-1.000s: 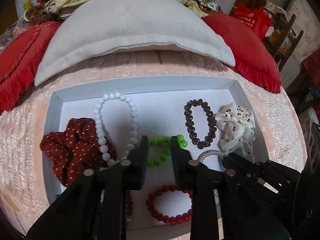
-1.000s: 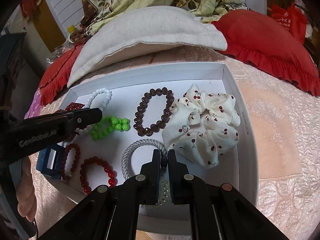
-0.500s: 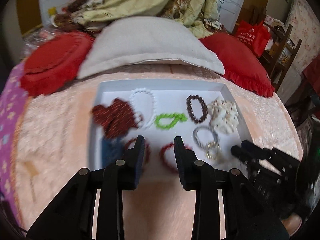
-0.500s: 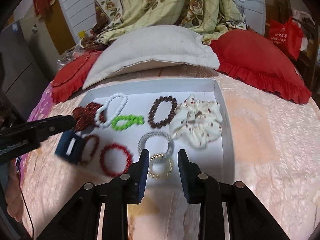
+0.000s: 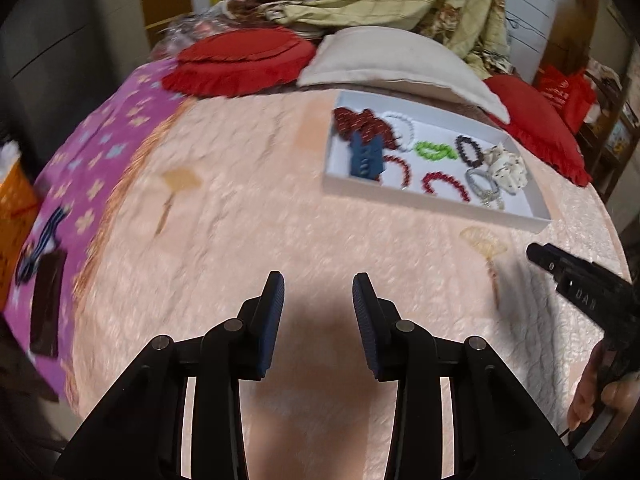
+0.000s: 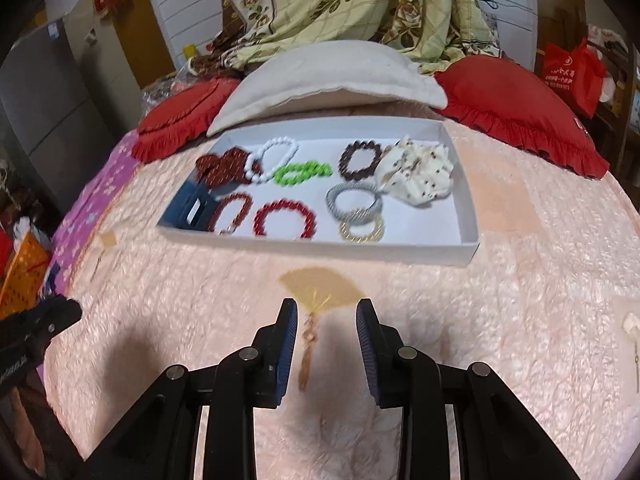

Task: Organize jewelry
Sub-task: 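Lift both open tools away from the tray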

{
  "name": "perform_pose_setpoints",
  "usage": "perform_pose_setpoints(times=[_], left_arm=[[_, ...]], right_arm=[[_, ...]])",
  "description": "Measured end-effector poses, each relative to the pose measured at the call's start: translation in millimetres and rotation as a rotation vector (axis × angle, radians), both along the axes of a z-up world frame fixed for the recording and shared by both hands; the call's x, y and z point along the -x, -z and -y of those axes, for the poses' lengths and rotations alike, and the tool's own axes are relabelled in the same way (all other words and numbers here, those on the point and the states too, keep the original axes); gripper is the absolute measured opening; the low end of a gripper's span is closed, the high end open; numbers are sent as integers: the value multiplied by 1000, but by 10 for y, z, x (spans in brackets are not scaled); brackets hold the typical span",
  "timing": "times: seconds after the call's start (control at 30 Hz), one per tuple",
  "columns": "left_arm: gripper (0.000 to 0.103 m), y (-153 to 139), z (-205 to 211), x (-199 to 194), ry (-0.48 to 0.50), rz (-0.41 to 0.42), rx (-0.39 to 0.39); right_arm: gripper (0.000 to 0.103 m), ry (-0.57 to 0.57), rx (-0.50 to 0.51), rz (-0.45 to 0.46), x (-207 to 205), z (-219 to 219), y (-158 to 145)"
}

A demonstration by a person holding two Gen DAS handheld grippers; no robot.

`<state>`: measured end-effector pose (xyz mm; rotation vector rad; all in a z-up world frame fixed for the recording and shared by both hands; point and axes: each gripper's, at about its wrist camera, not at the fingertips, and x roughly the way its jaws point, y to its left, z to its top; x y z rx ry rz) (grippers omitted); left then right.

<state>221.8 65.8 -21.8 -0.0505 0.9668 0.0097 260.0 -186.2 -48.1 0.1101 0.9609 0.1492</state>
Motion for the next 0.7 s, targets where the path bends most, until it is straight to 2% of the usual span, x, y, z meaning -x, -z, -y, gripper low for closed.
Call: perform_pose_setpoints(times=[0.2,0.43,0.5,0.7], left_arm=[[35,132,-196,188,-47,-13,-1],[35,195,-389,243,-68,-18,13],[35,214,-442,234,-76,-17,16],[35,269,-553,192,-97,-20,25]], right_arm=[[29,-15,52,22,-440,-274,-77],[29,-3,81,-97,-1139,-618,214],[29,-3,77,-151,-1227,-670,339],[29,-11,76,-176,-1216,-658,358]])
